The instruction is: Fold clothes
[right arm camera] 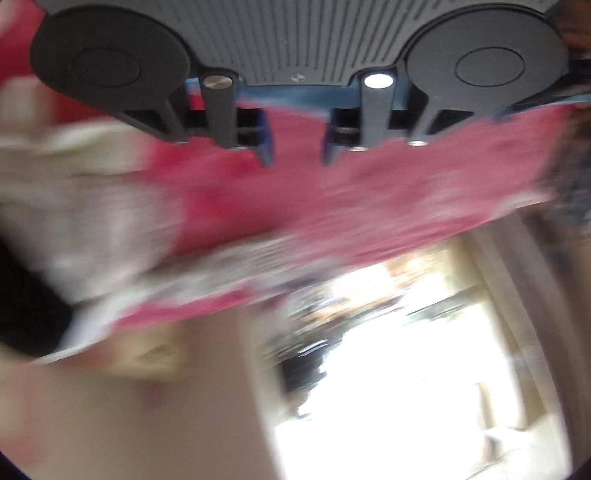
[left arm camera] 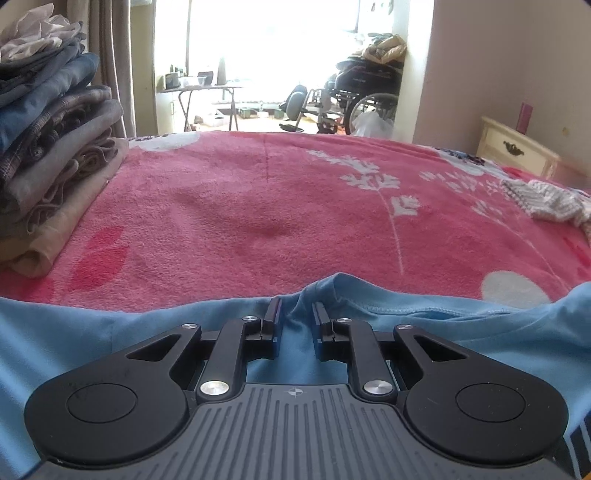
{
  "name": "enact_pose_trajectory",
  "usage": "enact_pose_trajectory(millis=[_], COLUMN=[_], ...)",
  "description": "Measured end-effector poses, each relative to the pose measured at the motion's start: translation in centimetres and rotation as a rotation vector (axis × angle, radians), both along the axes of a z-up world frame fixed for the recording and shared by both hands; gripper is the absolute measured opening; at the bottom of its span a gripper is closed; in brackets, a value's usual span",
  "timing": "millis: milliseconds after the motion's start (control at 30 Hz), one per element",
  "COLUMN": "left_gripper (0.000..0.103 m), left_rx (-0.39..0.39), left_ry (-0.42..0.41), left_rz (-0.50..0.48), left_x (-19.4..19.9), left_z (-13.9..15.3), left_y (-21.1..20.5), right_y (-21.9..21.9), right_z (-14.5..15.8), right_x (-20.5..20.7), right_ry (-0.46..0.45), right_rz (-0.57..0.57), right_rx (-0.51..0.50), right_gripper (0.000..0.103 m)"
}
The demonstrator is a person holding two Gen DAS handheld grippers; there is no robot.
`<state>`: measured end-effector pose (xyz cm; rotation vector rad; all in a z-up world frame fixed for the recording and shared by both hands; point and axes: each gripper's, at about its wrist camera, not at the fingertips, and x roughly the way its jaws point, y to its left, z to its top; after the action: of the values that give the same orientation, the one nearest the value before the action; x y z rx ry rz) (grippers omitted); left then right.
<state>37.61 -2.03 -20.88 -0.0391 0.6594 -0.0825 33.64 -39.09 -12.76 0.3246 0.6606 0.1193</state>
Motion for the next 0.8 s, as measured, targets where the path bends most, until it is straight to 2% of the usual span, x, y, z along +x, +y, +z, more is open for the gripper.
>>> enact_pose_trajectory(millis=[100, 200, 233, 267, 333, 467, 633, 700, 800], left_gripper=[0.016, 0.017, 0.017, 0.017, 0.017, 0.017, 0.017, 0.017, 0.017], left_rx=[0.001, -0.001, -0.003, -0.004, -0.007, -0.021, -0.022, -0.021, -0.016], left_ry=[-0.011, -0.018, -0.019, -0.02, -0.022, -0.02, -0.022, -0.022, -0.022], left_rz=[0.0, 0.001, 0.001, 0.001, 0.001, 0.002, 0.002, 0.001, 0.001], left_x=[-0.2, -0.2, -0.2, -0.2, -0.2, -0.2, -0.3, -0.3, -0.3], left_z=[-0.3, -0.6, -0.6, -0.7, -0.7, -0.8, -0.9, -0.9, -1.0], left_y=[0.0, 0.0, 0.0, 0.0, 0.1, 0.3, 0.3, 0.3, 0.3], right_y=[4.7, 6.6, 6.7, 6.7, 6.5, 7.3, 9.9, 10.1, 8.8], right_z=[-1.0, -2.7, -3.4, -4.0, -4.9, -5.5, -5.6, -4.9, -3.4], right_x=[4.9, 8.3, 8.6, 8.5, 7.2, 2.3, -1.8, -1.9, -0.9], right_ry=[0.074, 0.139, 0.16, 0.182, 0.203, 0.194, 0.132, 0.1, 0.057], right_rz=[0.133, 0.126, 0.114, 0.111, 0.158, 0.344, 0.49, 0.497, 0.426], right_rx=[0.028, 0.005, -0.01, -0.014, -0.008, -0.094, -0.292, -0.29, -0.206], right_gripper=[0.044, 0.043, 0.04, 0.037, 0.023, 0.022, 0.022, 0.022, 0.023])
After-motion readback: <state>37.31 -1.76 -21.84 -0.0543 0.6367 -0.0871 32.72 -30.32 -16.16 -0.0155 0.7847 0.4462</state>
